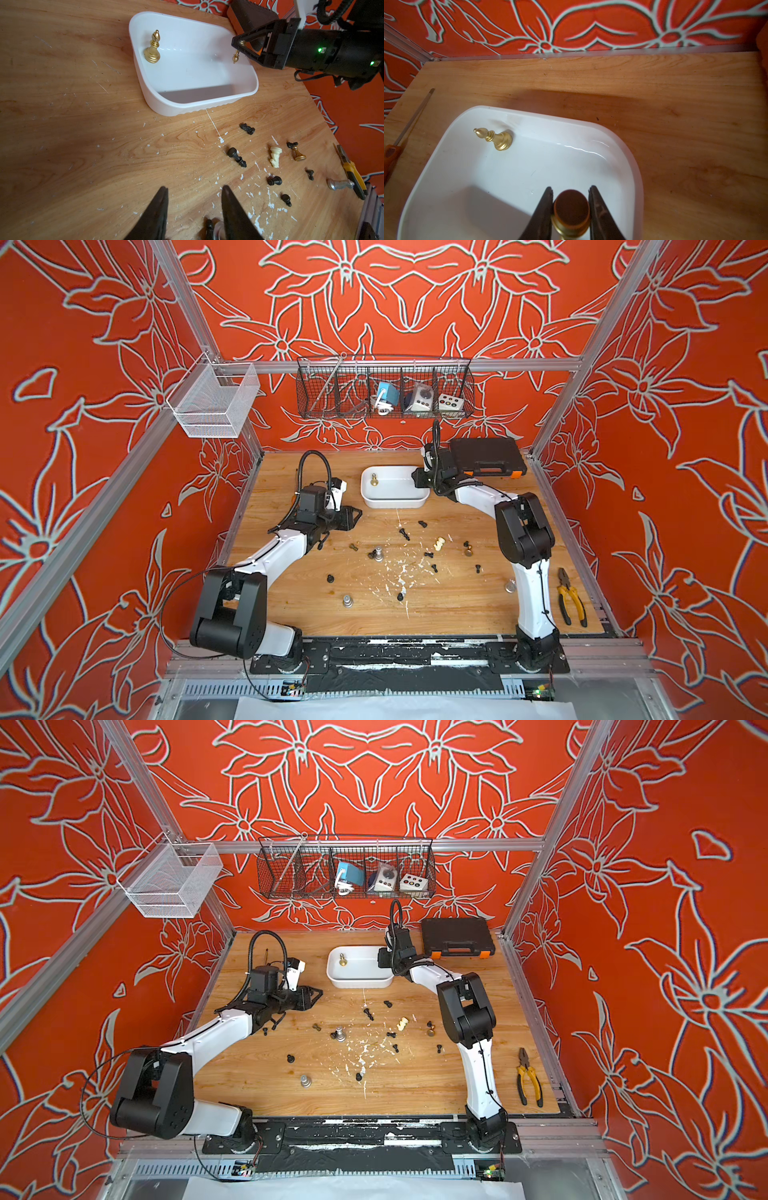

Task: Put the chess pieces into the storage box
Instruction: Place the chess piece in the storage box.

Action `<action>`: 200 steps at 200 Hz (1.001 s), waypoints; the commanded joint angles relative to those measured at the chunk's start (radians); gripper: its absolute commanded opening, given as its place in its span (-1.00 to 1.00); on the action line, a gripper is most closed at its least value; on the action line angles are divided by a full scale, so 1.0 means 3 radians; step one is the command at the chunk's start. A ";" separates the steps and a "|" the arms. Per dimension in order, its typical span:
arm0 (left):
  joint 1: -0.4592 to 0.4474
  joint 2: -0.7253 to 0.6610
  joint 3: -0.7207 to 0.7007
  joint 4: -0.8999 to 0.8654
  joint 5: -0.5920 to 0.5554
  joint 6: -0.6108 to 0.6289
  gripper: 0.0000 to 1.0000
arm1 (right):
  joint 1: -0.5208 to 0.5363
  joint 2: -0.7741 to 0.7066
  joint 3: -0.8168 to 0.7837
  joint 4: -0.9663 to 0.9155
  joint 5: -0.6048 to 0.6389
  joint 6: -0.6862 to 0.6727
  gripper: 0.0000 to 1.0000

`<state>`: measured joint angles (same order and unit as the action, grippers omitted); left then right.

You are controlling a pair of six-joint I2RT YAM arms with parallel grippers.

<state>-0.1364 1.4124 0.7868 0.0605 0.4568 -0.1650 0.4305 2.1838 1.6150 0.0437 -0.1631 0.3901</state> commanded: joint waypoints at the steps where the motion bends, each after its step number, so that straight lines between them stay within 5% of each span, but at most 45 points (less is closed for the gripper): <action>1: 0.0020 -0.0111 0.0003 -0.0027 0.0052 0.0017 -0.14 | 0.0026 0.0104 0.0145 0.0110 0.0120 0.0090 -0.56; 91: 0.0024 -0.0163 -0.0044 -0.0039 0.0037 0.0019 -0.14 | 0.0027 0.0151 0.0328 0.0069 0.0188 0.0157 -0.44; 145: 0.0020 -0.0157 -0.0075 -0.0017 0.0037 0.0013 -0.14 | 0.0027 0.0110 0.0350 0.0003 0.0190 0.0149 -0.09; 200: 0.0020 -0.0157 -0.0092 -0.0001 0.0041 0.0003 -0.14 | 0.0027 0.0011 0.0337 -0.0002 0.0151 0.0134 -0.03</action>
<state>-0.1364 1.3830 0.7696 0.0467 0.4572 -0.1646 0.4328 2.2189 1.6920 0.0471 -0.1272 0.4297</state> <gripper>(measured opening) 0.431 0.484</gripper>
